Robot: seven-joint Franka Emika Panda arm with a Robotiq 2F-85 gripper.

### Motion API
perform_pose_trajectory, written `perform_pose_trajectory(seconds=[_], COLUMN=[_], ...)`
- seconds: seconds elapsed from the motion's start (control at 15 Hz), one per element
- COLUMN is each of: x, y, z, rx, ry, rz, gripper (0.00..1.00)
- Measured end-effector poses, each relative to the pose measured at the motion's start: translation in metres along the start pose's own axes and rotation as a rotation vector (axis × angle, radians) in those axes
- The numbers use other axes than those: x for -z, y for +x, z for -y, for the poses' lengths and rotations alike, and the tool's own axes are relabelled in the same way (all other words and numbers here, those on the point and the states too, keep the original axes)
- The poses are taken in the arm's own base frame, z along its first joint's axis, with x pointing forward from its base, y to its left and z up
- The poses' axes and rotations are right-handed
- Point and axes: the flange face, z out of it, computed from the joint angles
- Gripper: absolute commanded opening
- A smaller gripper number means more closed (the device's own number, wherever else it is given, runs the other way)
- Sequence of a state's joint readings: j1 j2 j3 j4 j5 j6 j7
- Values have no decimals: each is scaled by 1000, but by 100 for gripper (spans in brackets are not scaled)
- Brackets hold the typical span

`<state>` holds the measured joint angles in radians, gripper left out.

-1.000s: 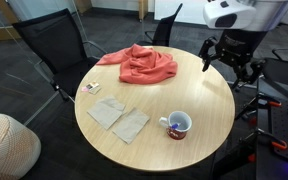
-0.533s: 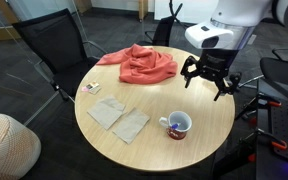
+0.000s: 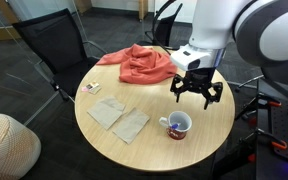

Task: Remove the marker from the mug and put it on the table

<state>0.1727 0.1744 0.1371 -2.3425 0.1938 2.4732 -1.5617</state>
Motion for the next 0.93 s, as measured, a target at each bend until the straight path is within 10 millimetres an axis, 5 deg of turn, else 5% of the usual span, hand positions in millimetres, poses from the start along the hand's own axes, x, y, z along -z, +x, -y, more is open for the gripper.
perform_pose_trajectory(seconds=[0.93], x=[-22], y=[-6], z=[-10], rx=[-5], ry=[13], rz=[-14], gripper=[100])
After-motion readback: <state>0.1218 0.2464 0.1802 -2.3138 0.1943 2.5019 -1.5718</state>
